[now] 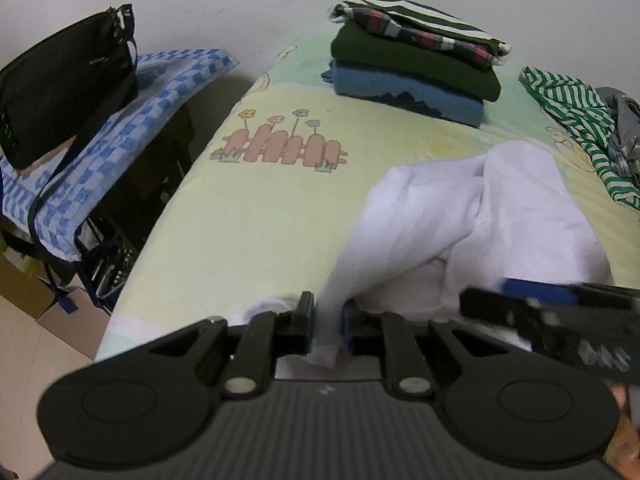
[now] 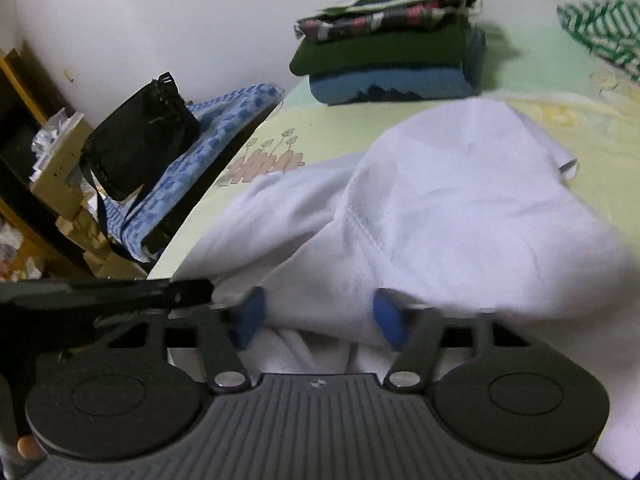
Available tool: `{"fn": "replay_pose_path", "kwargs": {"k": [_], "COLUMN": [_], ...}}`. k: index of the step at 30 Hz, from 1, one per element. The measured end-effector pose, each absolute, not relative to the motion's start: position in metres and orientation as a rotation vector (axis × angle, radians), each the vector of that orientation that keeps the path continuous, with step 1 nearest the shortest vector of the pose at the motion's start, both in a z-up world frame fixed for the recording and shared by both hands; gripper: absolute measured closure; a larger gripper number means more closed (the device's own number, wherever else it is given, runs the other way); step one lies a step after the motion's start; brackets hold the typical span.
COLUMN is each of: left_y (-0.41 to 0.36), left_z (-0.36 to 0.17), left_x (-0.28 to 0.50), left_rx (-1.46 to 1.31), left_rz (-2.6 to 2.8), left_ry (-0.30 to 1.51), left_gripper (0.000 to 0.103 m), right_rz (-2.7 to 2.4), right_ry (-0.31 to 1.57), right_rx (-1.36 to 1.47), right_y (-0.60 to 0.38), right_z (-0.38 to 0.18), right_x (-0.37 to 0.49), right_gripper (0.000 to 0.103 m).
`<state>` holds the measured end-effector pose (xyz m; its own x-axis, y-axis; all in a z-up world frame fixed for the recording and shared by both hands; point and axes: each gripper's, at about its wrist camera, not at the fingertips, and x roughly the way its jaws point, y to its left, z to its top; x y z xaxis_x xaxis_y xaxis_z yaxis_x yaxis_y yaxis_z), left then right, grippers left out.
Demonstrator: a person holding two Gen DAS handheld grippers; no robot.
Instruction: Fold clothes
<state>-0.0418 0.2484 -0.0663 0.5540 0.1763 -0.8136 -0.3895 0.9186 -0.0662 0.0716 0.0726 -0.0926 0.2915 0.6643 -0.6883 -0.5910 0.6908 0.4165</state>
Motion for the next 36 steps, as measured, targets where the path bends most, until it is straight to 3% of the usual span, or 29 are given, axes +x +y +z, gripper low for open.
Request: {"fn": "replay_pose_path", "kwargs": {"k": [1,6,9,10,12,15,22,28,30,32,36], "left_y": [0.247,0.247,0.242,0.238,0.231,0.227,0.242,0.243,0.244,0.246,0.247], "left_z": [-0.067,-0.066,-0.067,-0.068,-0.069,-0.068,-0.068,-0.078,-0.078,-0.075,-0.069], "left_x": [-0.042,-0.043,-0.043,-0.043,-0.044,-0.043,-0.043,-0.039,-0.037,-0.037,-0.035], "left_rx": [-0.251,-0.280,-0.307,-0.301,-0.263,-0.180,-0.115,-0.132,-0.136,-0.134,-0.133], "left_rz": [0.339,0.331,0.306,0.302,0.308,0.336,0.380,0.390,0.401,0.405,0.406], "left_ry": [0.927,0.921,0.920,0.923,0.928,0.934,0.926,0.940,0.939,0.934,0.918], "left_gripper": [0.088,0.089,0.092,0.092,0.092,0.090,0.089,0.097,0.098,0.098,0.098], "right_rz": [0.843,0.715,0.762,0.774,0.833,0.932,0.963,0.965,0.950,0.928,0.853], "right_ry": [0.974,0.893,0.948,0.962,0.936,0.862,0.800,0.776,0.773,0.785,0.749], "right_rx": [0.091,0.083,0.128,0.145,0.138,0.027,-0.204,-0.292,-0.296,-0.285,-0.118], "right_y": [0.071,0.018,0.004,0.005,0.022,0.059,0.095,0.105,0.109,0.111,0.075], "right_z": [-0.095,-0.070,-0.061,-0.059,-0.057,-0.055,-0.072,-0.082,-0.087,-0.090,-0.069], "right_x": [0.077,0.083,0.090,0.087,0.075,0.053,0.042,0.031,0.033,0.038,0.048], "right_gripper": [0.100,0.102,0.087,0.072,0.050,0.041,0.041,0.041,0.046,0.092,0.098]}}
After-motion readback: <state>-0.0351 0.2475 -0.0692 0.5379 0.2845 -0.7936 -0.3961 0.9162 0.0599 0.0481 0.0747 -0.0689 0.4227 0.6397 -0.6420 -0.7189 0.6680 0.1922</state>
